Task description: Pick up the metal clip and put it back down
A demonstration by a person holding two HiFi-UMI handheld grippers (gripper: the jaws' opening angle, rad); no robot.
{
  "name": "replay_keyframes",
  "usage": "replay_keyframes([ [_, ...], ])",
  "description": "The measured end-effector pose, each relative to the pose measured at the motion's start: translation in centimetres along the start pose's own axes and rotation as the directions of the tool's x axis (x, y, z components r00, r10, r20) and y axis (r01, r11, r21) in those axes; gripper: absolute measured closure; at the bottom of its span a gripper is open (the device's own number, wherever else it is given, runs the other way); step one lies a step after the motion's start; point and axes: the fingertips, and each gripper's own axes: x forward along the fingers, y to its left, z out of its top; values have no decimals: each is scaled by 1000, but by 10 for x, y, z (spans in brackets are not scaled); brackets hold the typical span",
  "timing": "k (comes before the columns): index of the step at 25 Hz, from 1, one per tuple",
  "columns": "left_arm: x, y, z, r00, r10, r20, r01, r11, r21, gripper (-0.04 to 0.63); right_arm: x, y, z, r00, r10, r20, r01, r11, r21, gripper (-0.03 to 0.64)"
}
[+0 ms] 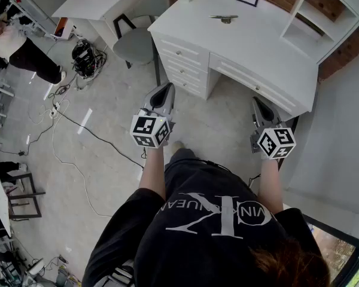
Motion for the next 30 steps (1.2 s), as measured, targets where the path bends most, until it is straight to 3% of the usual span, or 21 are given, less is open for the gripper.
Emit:
replay_keyframes([
  [26, 18, 1, 0, 1000, 15, 0, -15, 999, -48, 589, 9, -19, 8, 999, -40, -4, 40, 999, -34, 594],
  [30, 28, 3, -5, 1000, 11, -20, -12, 999, -51, 589, 15, -27, 6, 999, -44, -13, 43, 999, -18, 551],
])
